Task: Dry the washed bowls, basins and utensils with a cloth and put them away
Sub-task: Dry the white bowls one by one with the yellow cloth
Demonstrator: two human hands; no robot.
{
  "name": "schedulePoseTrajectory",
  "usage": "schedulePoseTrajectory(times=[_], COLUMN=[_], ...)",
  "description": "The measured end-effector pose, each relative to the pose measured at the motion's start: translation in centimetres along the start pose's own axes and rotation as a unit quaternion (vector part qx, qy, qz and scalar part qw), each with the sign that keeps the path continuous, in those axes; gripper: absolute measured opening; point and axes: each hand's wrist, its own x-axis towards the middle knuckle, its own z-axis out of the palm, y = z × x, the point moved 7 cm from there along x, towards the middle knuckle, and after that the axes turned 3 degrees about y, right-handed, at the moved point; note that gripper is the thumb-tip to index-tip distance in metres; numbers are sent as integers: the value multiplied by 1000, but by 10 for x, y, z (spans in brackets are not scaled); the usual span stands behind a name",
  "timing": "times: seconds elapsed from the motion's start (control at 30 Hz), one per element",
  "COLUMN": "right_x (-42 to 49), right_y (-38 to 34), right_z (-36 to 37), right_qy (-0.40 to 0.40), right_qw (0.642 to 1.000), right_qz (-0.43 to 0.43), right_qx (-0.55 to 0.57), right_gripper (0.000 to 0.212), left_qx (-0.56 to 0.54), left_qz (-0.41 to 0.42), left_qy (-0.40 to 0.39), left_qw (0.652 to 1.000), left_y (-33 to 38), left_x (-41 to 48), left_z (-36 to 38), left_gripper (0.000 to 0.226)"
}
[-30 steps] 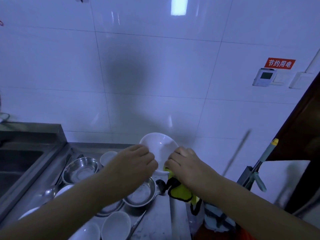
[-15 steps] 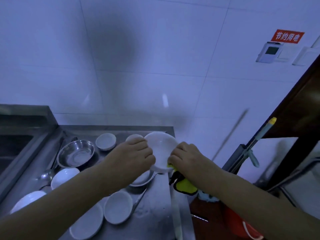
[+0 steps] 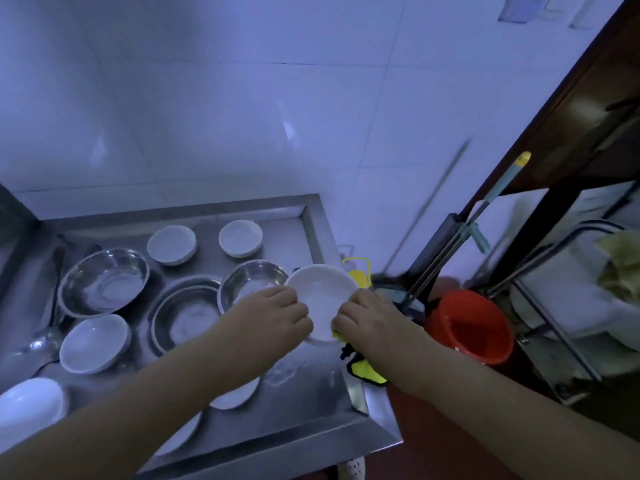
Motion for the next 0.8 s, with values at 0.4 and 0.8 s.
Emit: schedulePoseTrajectory(times=[0.4,0.8], right_x=[-61,-121], right_y=[75,165], right_z=[51,71], right_qy=[14,15], right_qw=[970,934], right_qz=[219,305], right_qx=[104,185], right_gripper=[22,30], left_qx=[-102,-112], left_qz=[-181,-258], left_qy=[-98,-200], left_qw=[973,939], left_y=[8,25], left_x=[30,85], left_z=[122,232], left_gripper=[29,43])
